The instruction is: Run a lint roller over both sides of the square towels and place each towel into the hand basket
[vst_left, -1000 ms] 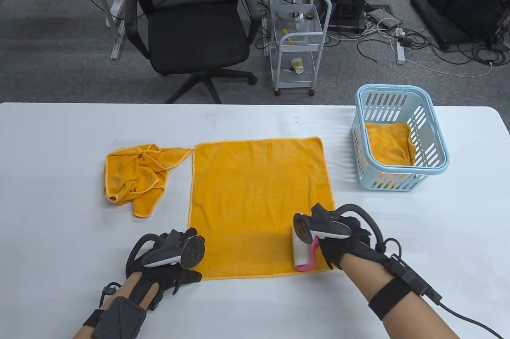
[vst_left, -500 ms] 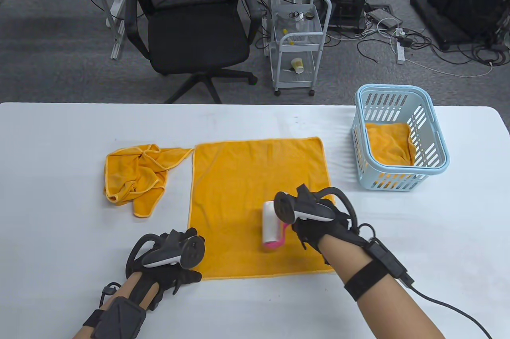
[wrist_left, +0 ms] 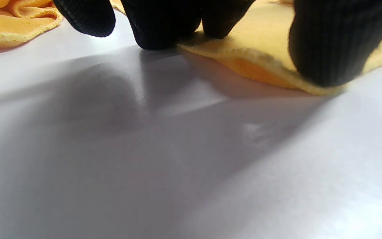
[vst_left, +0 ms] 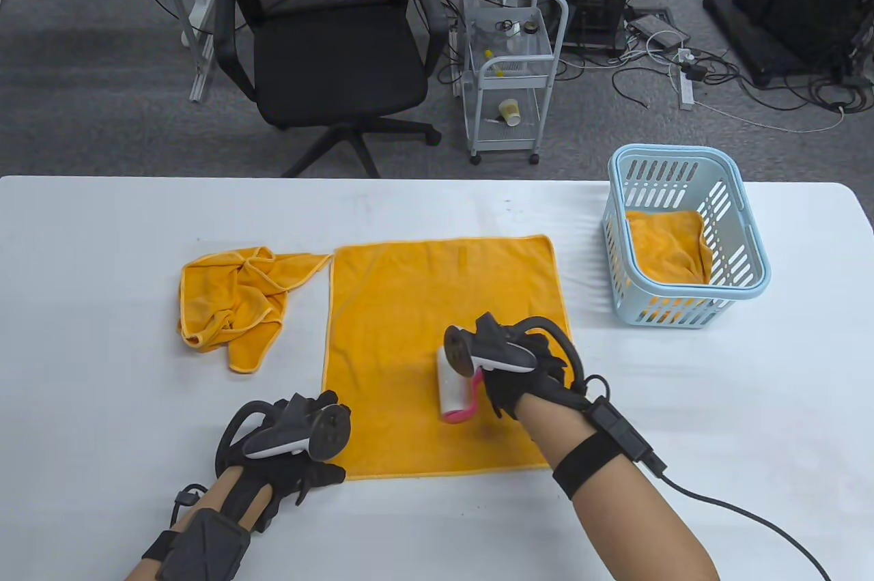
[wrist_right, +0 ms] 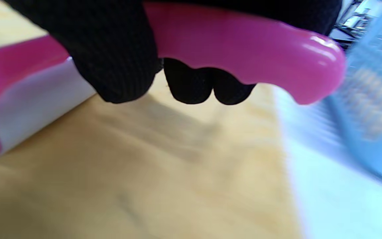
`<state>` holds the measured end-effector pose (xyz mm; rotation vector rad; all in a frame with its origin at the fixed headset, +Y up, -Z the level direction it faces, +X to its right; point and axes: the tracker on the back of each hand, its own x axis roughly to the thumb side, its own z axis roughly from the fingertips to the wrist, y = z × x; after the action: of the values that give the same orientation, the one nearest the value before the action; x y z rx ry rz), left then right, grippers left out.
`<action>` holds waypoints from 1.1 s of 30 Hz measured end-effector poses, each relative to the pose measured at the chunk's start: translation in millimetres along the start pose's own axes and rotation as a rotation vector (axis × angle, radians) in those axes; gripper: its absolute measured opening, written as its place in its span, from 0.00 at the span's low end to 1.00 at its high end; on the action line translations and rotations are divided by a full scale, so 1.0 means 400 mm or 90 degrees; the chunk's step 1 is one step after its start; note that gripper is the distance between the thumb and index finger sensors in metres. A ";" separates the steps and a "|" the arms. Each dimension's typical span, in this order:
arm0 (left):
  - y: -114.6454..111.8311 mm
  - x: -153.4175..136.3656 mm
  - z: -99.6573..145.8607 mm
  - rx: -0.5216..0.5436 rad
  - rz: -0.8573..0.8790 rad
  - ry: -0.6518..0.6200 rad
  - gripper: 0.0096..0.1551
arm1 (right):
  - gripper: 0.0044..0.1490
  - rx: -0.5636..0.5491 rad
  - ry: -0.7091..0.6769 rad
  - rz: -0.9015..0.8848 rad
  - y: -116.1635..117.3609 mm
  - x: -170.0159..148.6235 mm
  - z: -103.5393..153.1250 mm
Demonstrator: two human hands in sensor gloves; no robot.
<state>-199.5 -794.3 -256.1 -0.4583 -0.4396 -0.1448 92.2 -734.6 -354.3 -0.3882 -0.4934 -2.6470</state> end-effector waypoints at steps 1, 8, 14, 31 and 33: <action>0.000 0.000 0.000 0.000 0.000 0.000 0.53 | 0.37 0.014 0.024 0.025 0.009 -0.028 0.004; 0.001 0.000 0.000 -0.001 -0.005 -0.003 0.53 | 0.36 0.078 0.107 0.190 0.027 -0.109 0.021; 0.000 0.000 0.000 0.000 -0.004 -0.003 0.53 | 0.36 -0.032 0.038 0.021 -0.043 -0.030 -0.020; -0.001 0.000 0.000 0.000 -0.003 -0.004 0.52 | 0.37 -0.118 -0.030 -0.101 -0.077 0.159 -0.136; 0.000 0.000 0.000 0.000 -0.003 -0.004 0.52 | 0.37 -0.099 0.009 -0.053 -0.074 0.110 -0.128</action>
<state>-199.4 -794.5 -256.0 -0.4577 -0.4465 -0.1480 30.7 -745.1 -393.8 -0.4045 -0.3064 -2.7759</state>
